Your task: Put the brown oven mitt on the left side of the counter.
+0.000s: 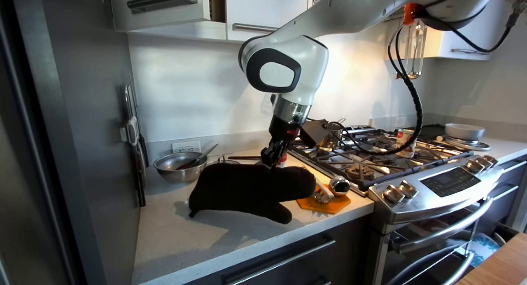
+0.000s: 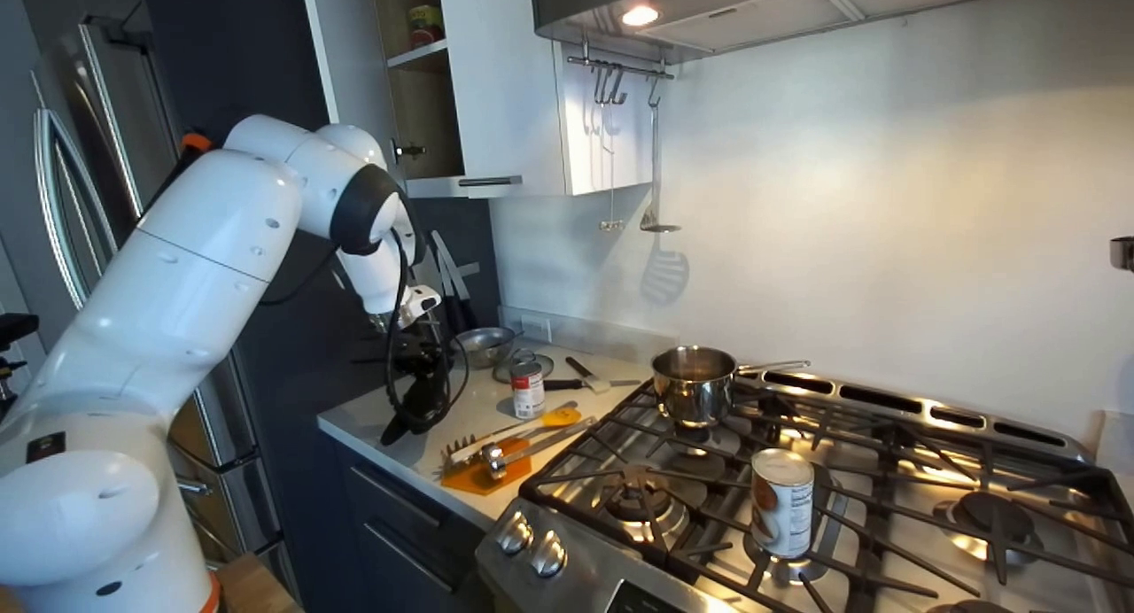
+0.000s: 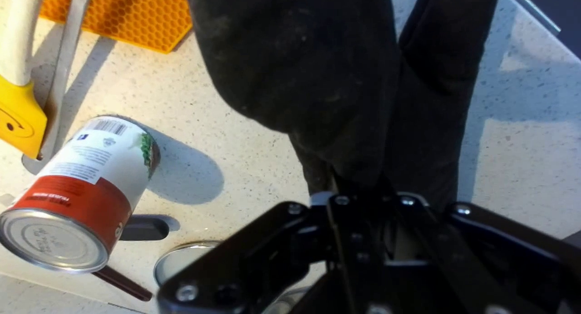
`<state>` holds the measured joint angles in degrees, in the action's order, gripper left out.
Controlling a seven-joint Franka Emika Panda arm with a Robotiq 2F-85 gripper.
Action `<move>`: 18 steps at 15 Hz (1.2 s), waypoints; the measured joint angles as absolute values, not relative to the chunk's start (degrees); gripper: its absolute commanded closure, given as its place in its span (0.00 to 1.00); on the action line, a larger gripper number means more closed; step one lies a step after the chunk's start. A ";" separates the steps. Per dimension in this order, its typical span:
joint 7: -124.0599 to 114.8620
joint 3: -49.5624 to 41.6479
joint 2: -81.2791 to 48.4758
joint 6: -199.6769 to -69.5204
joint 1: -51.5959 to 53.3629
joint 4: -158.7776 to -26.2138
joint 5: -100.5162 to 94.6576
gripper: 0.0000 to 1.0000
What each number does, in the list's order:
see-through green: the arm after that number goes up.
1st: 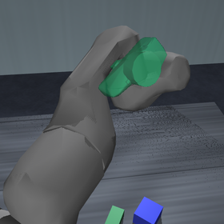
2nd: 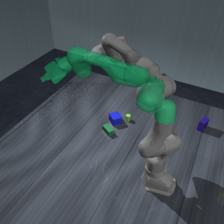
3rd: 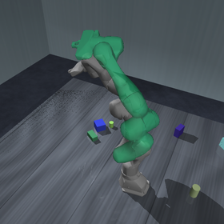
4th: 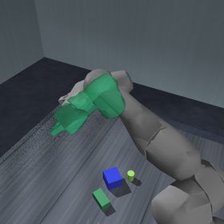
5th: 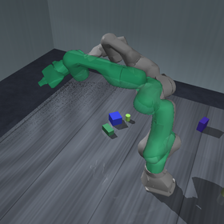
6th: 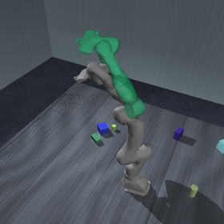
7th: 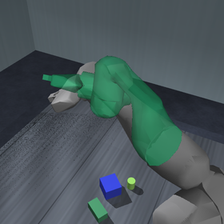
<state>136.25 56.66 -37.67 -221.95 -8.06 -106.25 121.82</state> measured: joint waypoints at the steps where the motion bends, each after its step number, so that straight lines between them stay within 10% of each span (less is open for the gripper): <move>1: 136.27 55.39 -37.85 -221.53 -6.95 -105.60 121.76 0.54; 8: 135.90 50.46 -36.15 -223.73 -2.29 -100.20 122.42 0.02; 18: 125.80 36.41 -21.28 -237.93 2.06 -99.20 128.95 0.00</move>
<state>125.80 36.41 -21.28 -237.93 2.06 -99.20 128.95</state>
